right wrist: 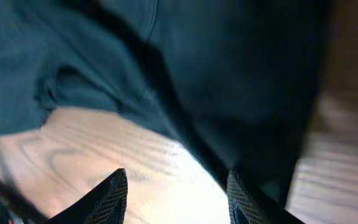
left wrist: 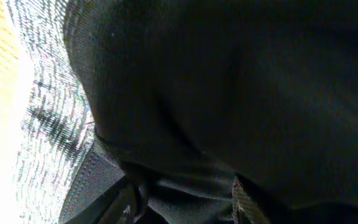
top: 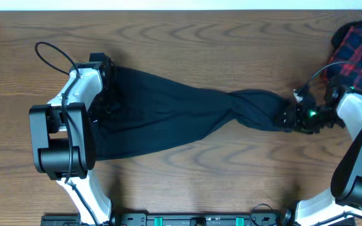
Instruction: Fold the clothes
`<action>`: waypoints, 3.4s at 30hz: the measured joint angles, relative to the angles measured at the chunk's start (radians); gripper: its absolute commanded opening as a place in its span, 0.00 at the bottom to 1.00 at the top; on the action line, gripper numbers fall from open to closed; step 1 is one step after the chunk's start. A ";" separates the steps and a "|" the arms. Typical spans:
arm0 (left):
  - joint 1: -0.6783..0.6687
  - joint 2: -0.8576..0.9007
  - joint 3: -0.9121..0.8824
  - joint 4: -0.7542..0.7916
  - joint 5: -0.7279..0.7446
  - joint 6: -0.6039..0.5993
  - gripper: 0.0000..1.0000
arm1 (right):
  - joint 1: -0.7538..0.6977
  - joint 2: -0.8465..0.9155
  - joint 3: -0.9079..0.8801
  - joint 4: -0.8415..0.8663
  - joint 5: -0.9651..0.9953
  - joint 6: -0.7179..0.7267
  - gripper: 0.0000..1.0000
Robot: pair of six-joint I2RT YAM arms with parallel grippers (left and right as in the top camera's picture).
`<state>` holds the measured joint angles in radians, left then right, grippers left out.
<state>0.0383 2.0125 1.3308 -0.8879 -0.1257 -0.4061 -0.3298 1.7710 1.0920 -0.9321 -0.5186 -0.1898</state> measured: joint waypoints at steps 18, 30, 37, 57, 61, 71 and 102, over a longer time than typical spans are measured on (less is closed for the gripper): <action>0.000 0.000 0.000 0.001 0.000 0.000 0.50 | -0.003 -0.001 0.009 0.115 0.120 0.114 0.51; 0.000 0.000 0.000 -0.021 0.000 0.000 0.51 | 0.009 -0.001 -0.034 0.145 0.127 0.119 0.47; 0.000 0.000 0.000 -0.021 0.000 0.000 0.51 | 0.033 -0.001 -0.061 0.145 0.127 0.124 0.33; 0.000 -0.002 0.000 0.000 0.005 0.018 0.43 | 0.033 -0.045 -0.057 0.393 0.019 0.210 0.01; 0.000 -0.031 0.000 0.031 0.008 0.026 0.43 | 0.033 -0.097 -0.033 0.570 0.048 0.304 0.01; -0.001 -0.100 0.000 0.138 0.011 0.039 0.45 | 0.062 -0.100 -0.018 0.828 0.191 0.452 0.01; -0.057 -0.100 0.000 0.198 0.015 0.043 0.49 | 0.088 0.047 -0.010 0.836 0.359 0.612 0.46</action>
<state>-0.0189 1.9129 1.3308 -0.6903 -0.1108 -0.3634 -0.2420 1.8179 1.0821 -0.0963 -0.1600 0.4221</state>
